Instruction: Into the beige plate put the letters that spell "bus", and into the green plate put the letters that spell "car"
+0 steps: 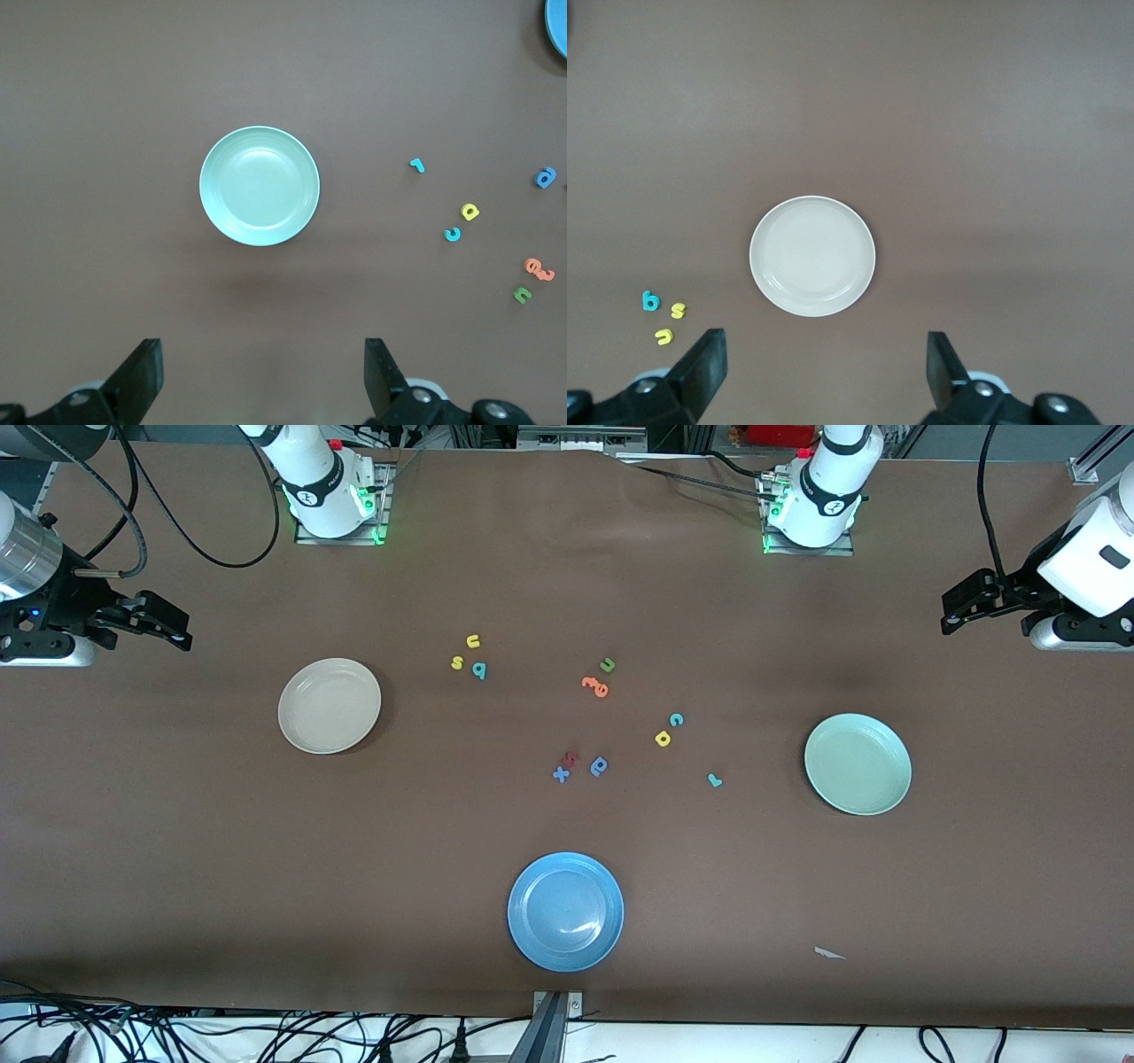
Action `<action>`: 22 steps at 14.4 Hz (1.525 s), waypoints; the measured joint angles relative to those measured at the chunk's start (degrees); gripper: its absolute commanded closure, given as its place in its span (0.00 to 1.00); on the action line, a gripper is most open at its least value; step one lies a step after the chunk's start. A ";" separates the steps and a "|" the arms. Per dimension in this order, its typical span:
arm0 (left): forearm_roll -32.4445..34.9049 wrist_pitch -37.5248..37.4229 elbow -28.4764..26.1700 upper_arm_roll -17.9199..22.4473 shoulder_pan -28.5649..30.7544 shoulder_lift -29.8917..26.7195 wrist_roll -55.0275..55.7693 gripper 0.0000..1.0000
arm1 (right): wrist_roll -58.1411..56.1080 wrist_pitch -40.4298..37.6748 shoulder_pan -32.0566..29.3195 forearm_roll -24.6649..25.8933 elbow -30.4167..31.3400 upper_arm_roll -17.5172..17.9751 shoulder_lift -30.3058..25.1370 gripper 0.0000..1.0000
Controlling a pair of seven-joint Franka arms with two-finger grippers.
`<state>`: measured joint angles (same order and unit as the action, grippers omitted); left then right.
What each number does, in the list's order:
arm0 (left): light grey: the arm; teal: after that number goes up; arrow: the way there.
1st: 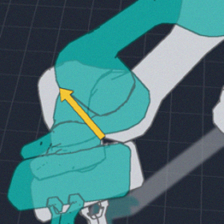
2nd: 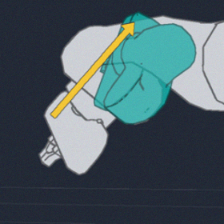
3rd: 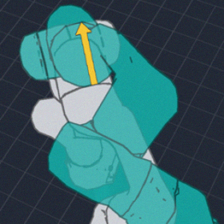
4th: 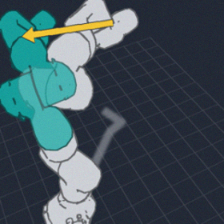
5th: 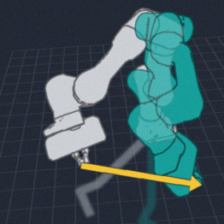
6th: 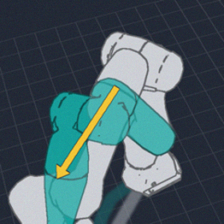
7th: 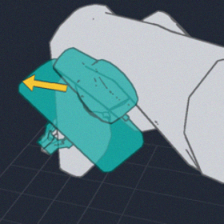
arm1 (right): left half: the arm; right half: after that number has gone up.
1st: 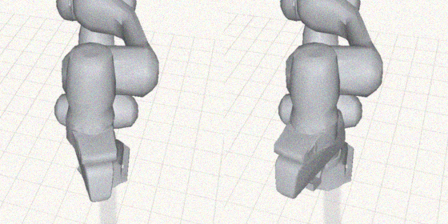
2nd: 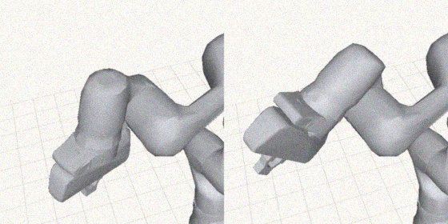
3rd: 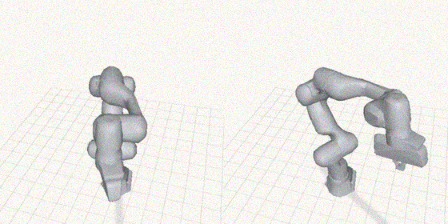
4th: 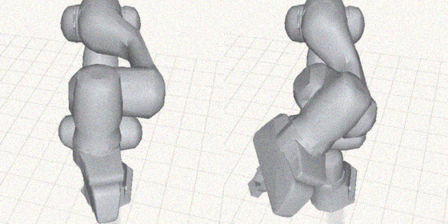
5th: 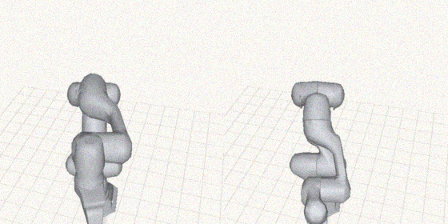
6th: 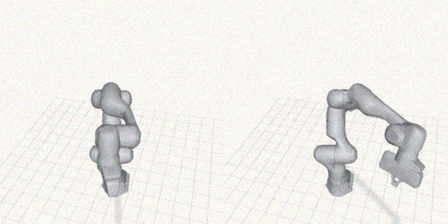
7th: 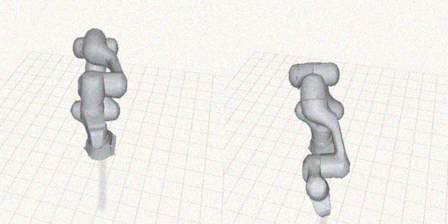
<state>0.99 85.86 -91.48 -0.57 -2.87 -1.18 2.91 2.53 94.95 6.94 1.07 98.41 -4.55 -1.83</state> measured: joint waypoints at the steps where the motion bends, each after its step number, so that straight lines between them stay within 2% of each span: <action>1: 0.00 0.00 -0.02 0.00 0.00 0.00 0.00 0.00 | 0.00 0.00 0.00 0.00 0.00 0.00 0.00 0.00; 15: -0.01 -0.27 -0.36 -0.08 -0.10 0.38 0.00 0.00 | 0.04 -0.66 0.00 0.00 0.13 0.00 0.00 0.00; 22: -2.74 1.35 -0.92 -1.77 -0.69 4.87 0.20 0.00 | 0.06 -0.67 0.00 0.00 0.41 0.00 0.02 0.00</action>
<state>-1.75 87.21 -92.40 -2.34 -3.56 3.69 3.11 2.60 94.28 6.94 1.07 98.82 -4.55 -1.81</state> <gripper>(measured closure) 0.000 0.000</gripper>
